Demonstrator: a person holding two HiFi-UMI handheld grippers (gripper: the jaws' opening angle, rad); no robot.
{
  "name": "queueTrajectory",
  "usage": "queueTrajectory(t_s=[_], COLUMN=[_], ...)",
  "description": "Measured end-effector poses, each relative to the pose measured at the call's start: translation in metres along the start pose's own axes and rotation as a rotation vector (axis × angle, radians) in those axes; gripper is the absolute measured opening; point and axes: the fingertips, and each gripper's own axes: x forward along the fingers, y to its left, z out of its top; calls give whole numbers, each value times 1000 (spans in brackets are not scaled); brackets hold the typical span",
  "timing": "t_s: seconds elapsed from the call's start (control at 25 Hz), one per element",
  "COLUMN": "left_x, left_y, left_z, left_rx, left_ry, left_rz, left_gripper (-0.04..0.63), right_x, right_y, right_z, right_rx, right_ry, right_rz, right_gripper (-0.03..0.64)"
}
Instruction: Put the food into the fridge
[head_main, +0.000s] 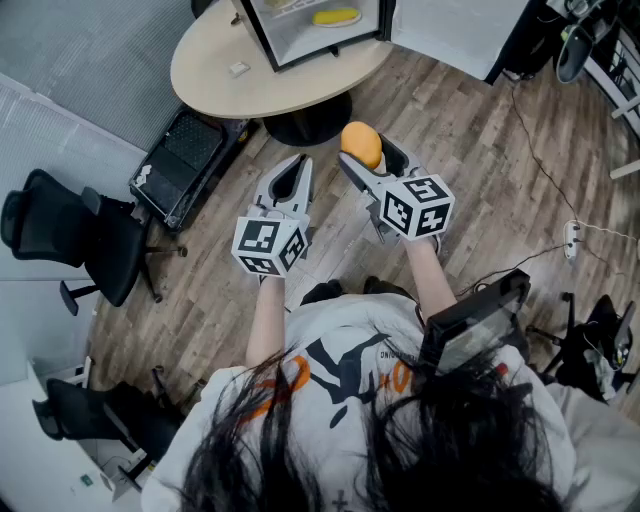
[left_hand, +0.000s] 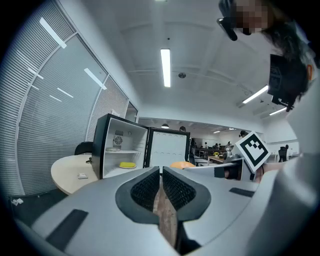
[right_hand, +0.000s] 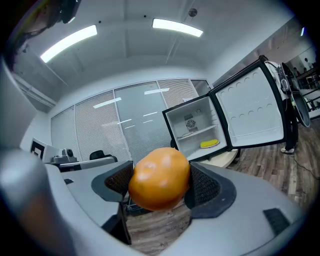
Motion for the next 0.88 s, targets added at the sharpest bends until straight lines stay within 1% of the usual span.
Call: queueTrajectory(t_s=[0.36,0.68,0.88], left_x=[16,30,38], left_y=[-7,-19,-27], left_z=[-5,-10,-15], left_rx=[-5,-6,-23], left_ry=[16,22,21], left_rz=[10,37,53], left_gripper=[12,12,12], right_x=[-4,-7,-12], right_y=[-18,-36,-49], right_z=[3,1,-3], right_rx=[-10,-1,2], right_ry=[-6,11,24], right_rz=[4,42,60], right_gripper=[362,362,363])
